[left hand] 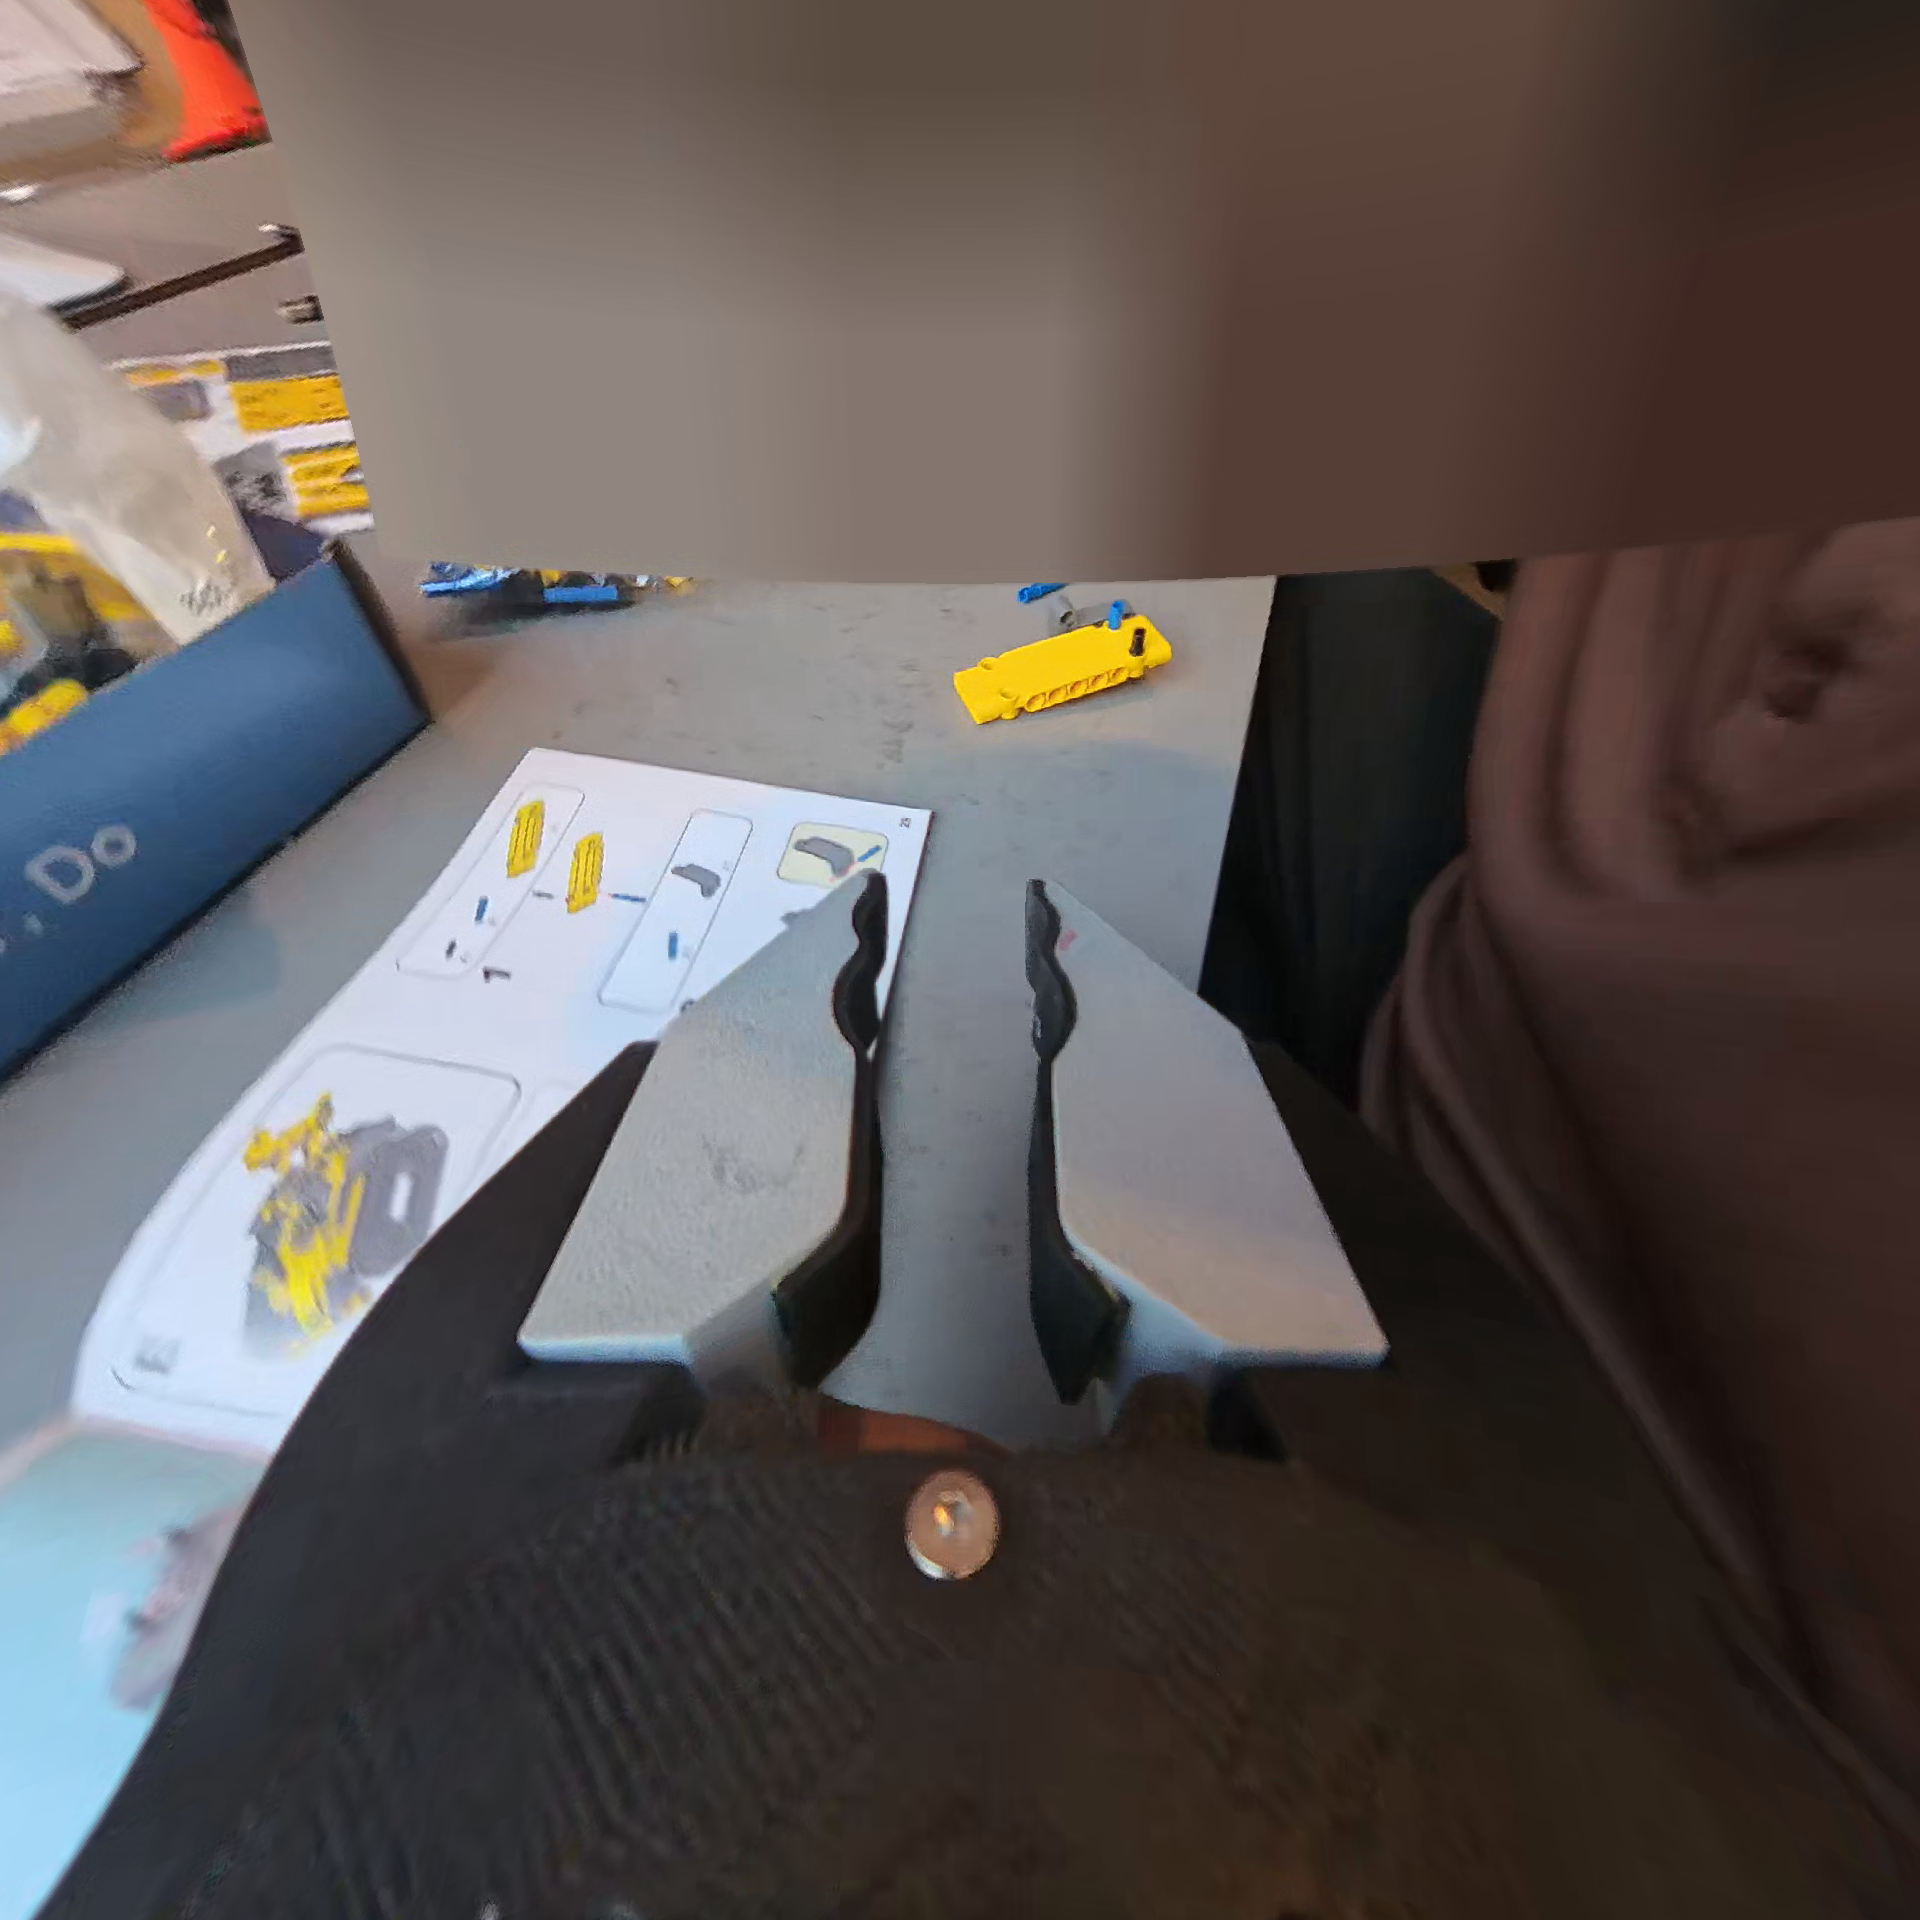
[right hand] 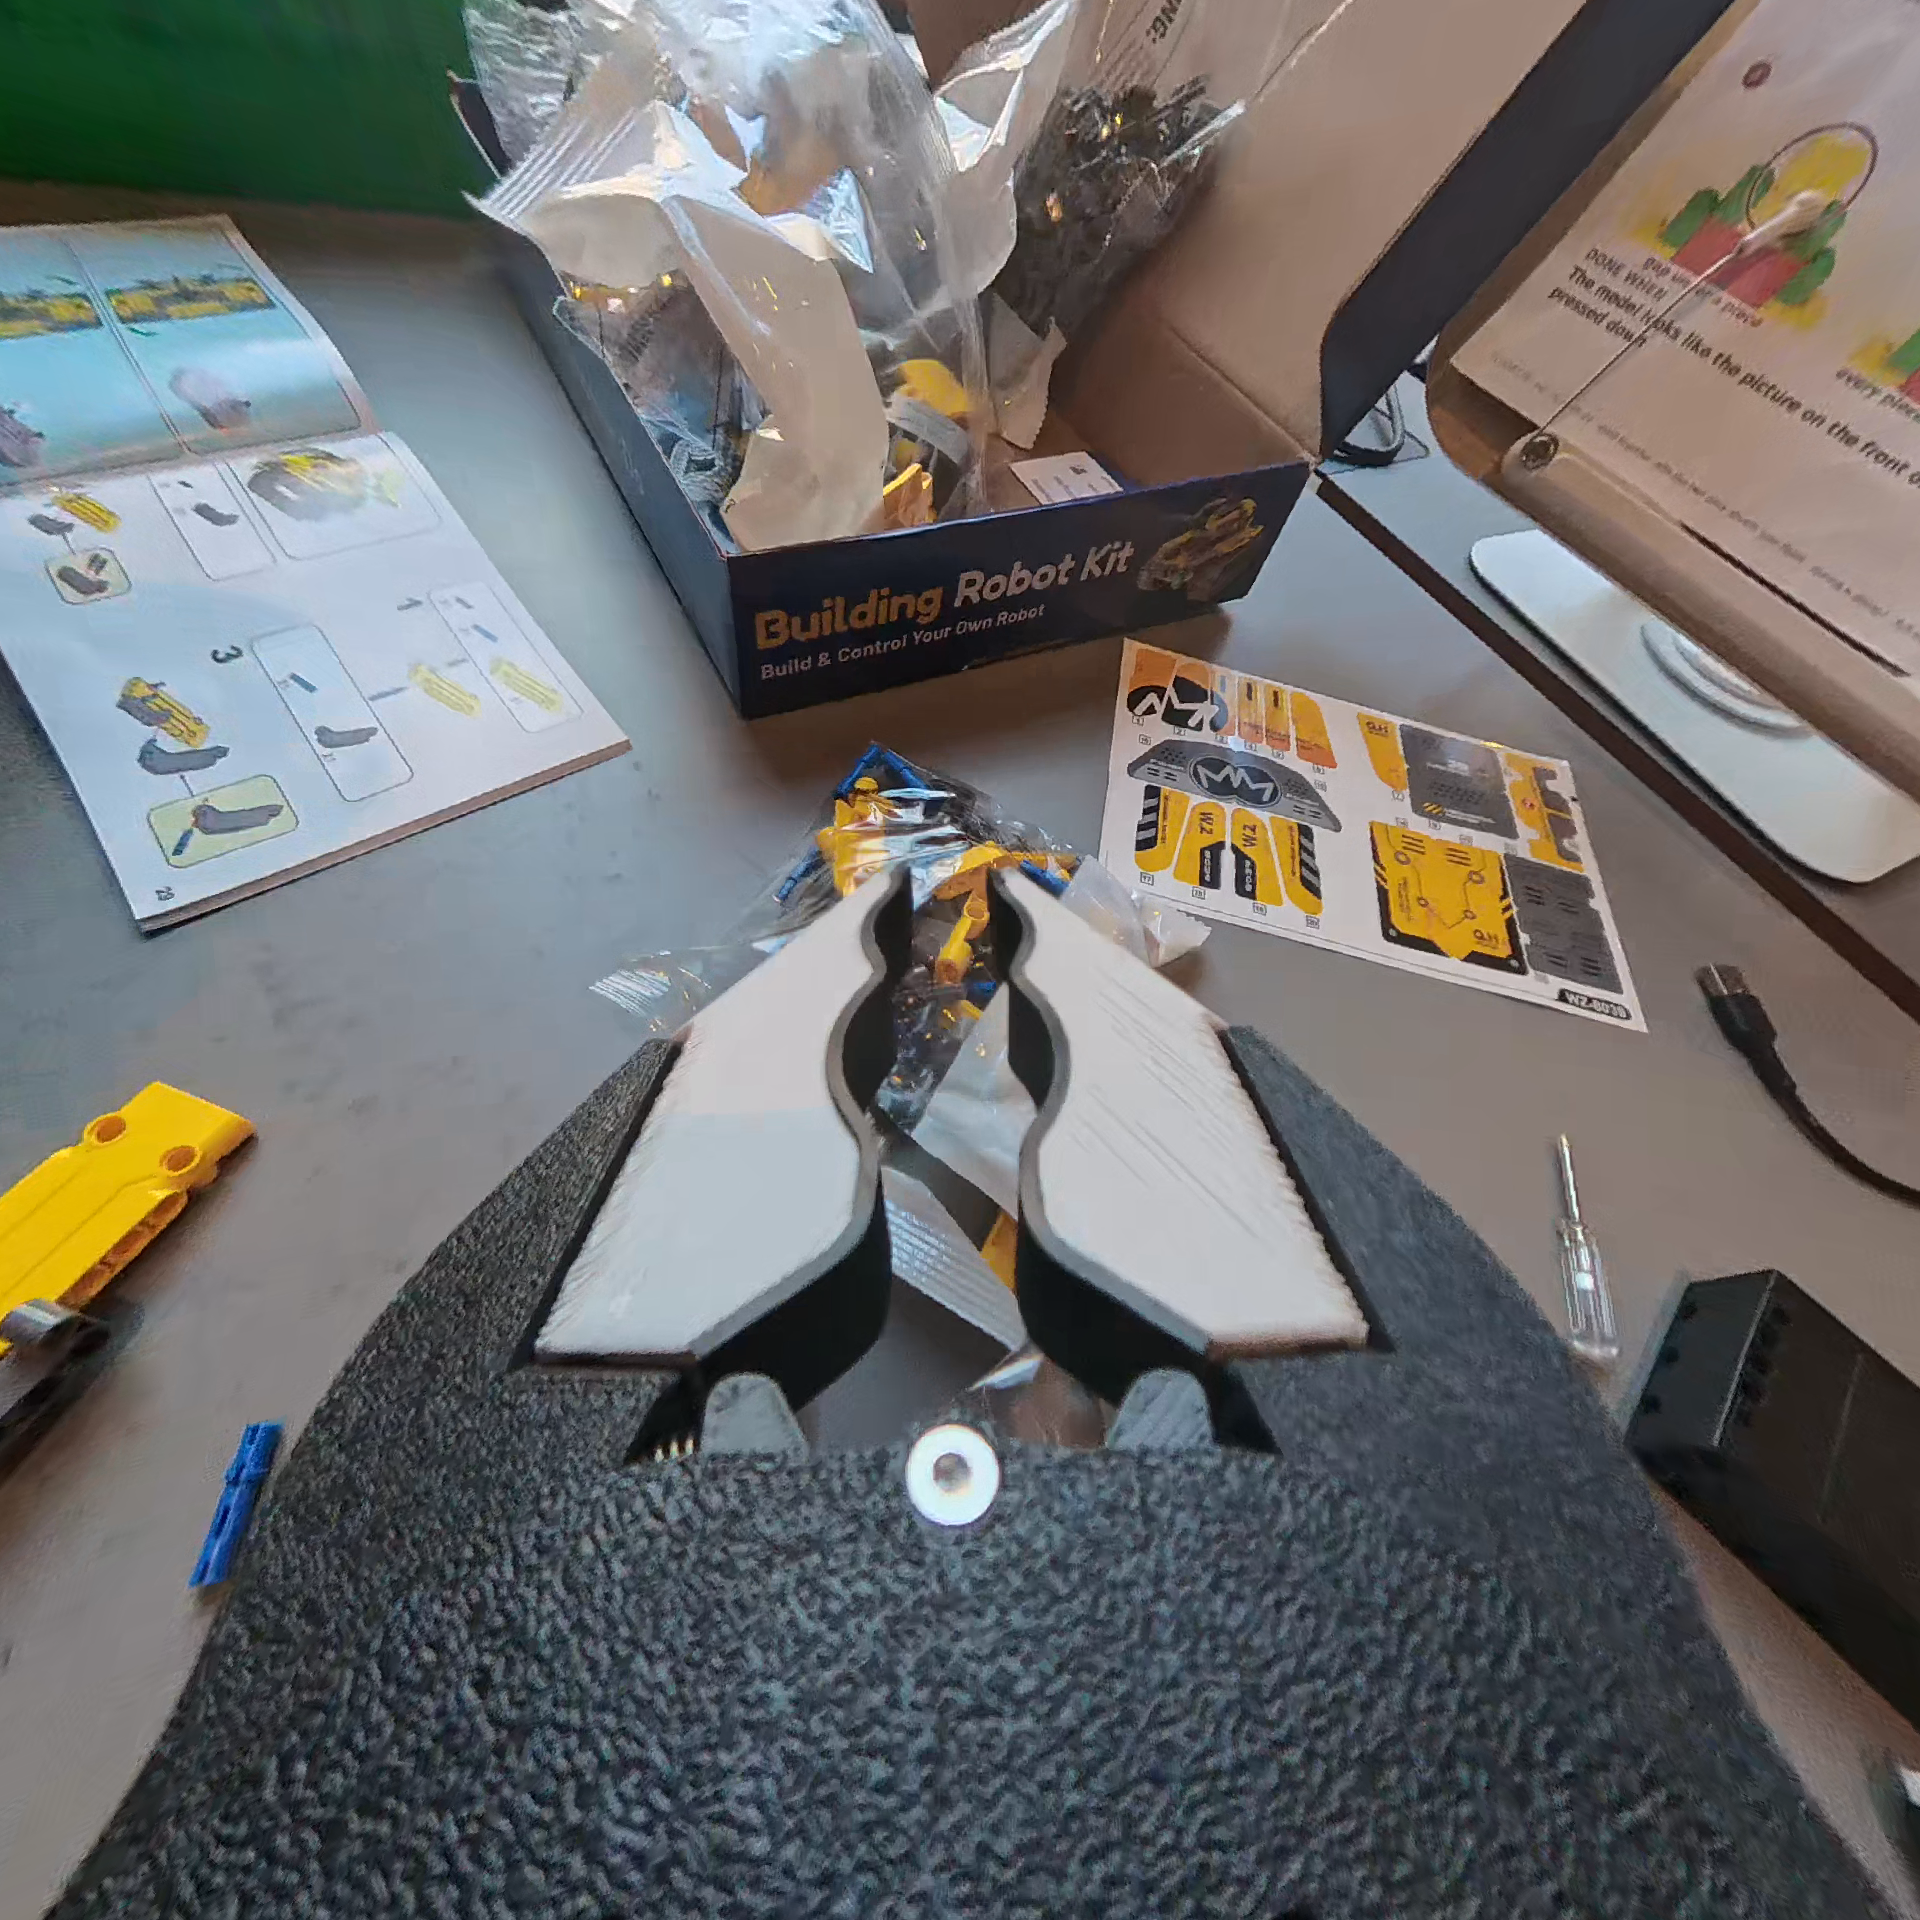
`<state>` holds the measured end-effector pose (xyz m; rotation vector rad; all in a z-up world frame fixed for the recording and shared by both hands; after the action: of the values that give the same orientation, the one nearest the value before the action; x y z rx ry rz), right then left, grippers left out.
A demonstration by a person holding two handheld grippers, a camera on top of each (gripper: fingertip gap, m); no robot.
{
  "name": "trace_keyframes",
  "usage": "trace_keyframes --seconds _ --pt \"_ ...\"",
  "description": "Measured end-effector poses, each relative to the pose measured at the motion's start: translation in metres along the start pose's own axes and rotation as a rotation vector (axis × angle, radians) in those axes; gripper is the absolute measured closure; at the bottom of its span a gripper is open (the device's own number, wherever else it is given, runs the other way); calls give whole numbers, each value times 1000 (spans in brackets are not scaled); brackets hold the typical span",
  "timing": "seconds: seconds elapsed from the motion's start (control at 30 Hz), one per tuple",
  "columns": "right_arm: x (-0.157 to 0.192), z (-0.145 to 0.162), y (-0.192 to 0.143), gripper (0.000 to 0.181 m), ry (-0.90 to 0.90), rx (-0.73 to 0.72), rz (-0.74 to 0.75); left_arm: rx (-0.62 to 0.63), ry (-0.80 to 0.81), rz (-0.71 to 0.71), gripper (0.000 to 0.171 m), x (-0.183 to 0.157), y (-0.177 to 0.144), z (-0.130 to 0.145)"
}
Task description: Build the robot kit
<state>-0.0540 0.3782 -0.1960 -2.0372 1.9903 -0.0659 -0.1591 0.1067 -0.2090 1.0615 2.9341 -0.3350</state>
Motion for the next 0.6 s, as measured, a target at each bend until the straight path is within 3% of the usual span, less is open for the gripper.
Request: trace_keyframes --seconds 0.17,0.33,0.4,0.5,0.6 --pt "4 7 7 167 -50 -41 20 -16 -40 192 146 22 7 -23" --pt "11 10 1 181 -124 -73 64 36 -65 115 144 52 11 -6" --pt "13 10 -2 181 -119 -90 66 36 -103 -9 146 66 9 -3" --pt "13 17 -1 181 -81 -49 75 58 -162 -316 147 101 -1 -4" --pt "11 14 -1 181 -131 -47 113 -74 -181 -499 147 117 -18 -32"
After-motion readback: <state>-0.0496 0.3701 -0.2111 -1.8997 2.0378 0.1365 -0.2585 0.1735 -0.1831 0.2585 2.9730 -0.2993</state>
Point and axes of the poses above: each gripper's, where its closed fingertips meet, y out along the fingers, z out of its underside, x = y × z across the jaws, the point moved 4 cm from there along -y, back along the fingers, and after that the axes turned 11 degrees about -x, right-handed, at the moved point
